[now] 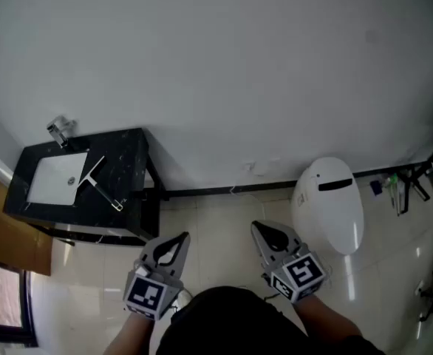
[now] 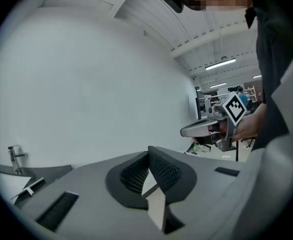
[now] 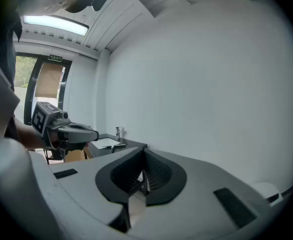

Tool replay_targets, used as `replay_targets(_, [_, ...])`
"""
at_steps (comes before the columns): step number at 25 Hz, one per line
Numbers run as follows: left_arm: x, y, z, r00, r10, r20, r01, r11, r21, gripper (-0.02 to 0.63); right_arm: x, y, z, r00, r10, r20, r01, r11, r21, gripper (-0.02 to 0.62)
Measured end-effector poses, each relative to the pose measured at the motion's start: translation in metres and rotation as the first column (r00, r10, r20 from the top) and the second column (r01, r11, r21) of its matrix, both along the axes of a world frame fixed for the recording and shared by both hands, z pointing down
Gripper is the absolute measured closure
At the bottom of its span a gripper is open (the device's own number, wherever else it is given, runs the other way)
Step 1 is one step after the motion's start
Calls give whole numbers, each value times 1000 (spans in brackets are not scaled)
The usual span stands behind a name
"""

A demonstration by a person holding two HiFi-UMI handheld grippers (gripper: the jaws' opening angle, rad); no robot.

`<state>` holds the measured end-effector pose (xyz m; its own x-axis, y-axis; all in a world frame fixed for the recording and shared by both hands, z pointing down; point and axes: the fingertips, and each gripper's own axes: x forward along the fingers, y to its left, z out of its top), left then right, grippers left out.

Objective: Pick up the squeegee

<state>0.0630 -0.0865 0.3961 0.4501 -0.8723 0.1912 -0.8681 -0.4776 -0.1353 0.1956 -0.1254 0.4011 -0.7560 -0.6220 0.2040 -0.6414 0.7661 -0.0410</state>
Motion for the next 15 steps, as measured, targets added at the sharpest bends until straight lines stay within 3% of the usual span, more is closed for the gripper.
replay_targets(7, [15,-4,6,999,-46,-14,45,999,-20,604,9,-2,12,999,-49,-11,49,999,-15,586])
replay_targets(9, [14,0,8,997,-76,-13,76,997,-22,604,6,-2,16,996,-87,-19,86,996,-25,557])
replay_targets(13, [-5,11,8,987,-158,-20,157,987,-33,604,-20,-4,21,985,-169,-30,168,985,-42,535])
replay_targets(15, [-22,16,10,982,-188,-16,187,982,-28,604,-42,-6,23,979,-202,-34,201,979,-48,493])
